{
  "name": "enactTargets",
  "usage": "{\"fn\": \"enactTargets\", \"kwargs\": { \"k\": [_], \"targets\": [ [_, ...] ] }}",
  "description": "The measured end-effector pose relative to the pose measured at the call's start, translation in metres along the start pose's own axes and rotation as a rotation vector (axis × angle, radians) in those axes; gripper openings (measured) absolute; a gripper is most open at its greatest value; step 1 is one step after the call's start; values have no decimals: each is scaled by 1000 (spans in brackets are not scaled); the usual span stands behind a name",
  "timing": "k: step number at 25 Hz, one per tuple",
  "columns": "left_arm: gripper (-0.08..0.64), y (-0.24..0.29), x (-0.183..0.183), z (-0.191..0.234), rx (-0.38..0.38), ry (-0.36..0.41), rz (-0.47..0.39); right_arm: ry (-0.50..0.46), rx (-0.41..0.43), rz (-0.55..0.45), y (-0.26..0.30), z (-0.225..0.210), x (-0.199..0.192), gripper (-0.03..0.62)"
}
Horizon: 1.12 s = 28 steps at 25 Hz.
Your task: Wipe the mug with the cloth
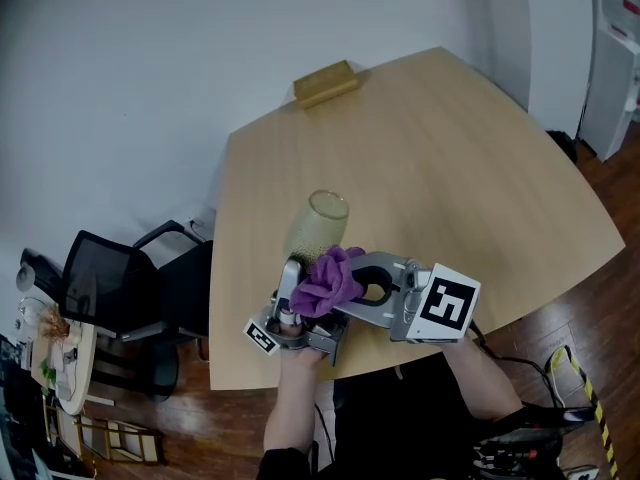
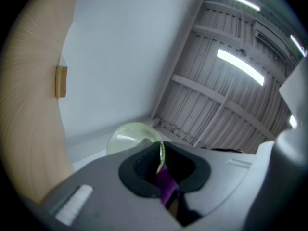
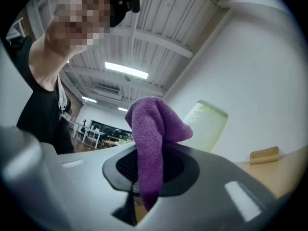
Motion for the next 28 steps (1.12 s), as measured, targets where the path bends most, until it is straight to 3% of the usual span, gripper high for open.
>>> {"fn": "enactTargets", "kwargs": {
  "k": [2,5,7,9,14,18,21,24,26,28],
  "targets": [
    [44,-1,4,-3,-19,-14,-24,65,-71,-93,-23,-22,4,57],
    [43,-1,8,-9,-43,-16,-41,167,-215,-323,-63,-56,33,55],
    [43,0,7,-10,-50,-20,-42,137,-272,-411,-78,-64,54,55],
    [43,2,5,-10,-56,-26,-37,79,-271,-431,-78,-62,68,55],
    [46,6,-3,-12,-72,-45,-21,-36,-149,-240,-36,-36,47,55],
    [48,6,1,-12,-70,-24,3,-68,0,19,-6,-3,7,56],
    [44,1,0,-12,-59,-8,15,-72,7,41,-7,1,0,57],
    [43,0,4,-15,-76,15,17,74,-75,-112,-37,-29,6,57],
    [43,1,6,-17,-91,36,22,267,-117,-318,-61,-54,20,57],
    [43,2,7,-19,-106,39,16,376,-135,-490,-77,-69,36,55]
  ]
}}
Point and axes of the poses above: the fingertips, and each gripper's own axes: y forward along the fingers, z to its left, x out of its top, the point moved 5 cm from there along -y, backward along the fingers, and after that the axes turned 2 degrees about y, right-handed, at the moved point
